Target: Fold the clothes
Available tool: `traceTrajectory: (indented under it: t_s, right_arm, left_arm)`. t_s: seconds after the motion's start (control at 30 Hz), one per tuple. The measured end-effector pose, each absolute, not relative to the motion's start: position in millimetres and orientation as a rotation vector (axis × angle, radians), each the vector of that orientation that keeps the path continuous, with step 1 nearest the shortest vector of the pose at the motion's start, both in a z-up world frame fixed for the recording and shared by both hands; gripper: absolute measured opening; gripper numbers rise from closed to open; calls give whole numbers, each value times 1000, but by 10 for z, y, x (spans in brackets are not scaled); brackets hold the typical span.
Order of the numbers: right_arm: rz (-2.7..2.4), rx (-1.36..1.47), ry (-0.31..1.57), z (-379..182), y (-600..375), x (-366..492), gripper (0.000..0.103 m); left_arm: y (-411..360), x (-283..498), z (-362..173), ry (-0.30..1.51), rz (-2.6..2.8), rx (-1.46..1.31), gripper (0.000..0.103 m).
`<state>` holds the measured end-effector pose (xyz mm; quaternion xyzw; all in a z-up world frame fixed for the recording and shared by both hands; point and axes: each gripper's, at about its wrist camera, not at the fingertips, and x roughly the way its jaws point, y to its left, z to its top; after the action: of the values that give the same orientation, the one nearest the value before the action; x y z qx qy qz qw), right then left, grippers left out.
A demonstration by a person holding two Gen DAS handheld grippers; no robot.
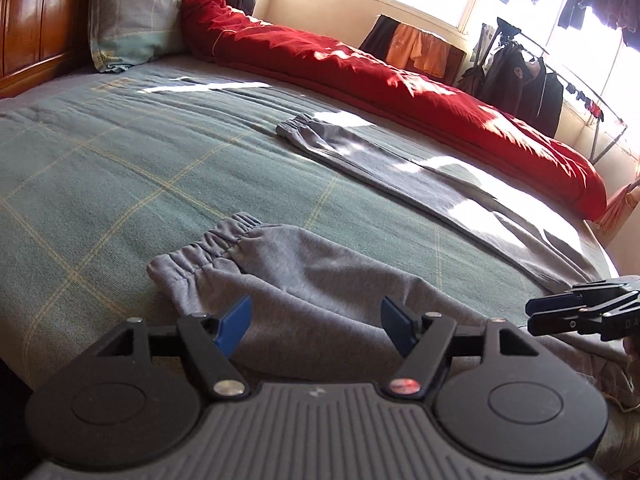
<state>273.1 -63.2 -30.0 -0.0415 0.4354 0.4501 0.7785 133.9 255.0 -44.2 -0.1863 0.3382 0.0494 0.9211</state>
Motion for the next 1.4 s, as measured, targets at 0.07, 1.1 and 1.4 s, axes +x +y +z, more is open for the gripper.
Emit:
traceTrajectory:
  t_s: [0.07,1.1,1.4]
  right_arm:
    - [999,-58,972,-376,-407,2859,60]
    - [1375,-352,963,-125,630,1916,6]
    - [1190,-337,809,8,537,2101,31]
  left_arm:
    - [2608,1270,-491,690,105,-421,73]
    - [3111,889,-692,688,66,-786,74]
    - [3115,819,-698,698,85,-781,74]
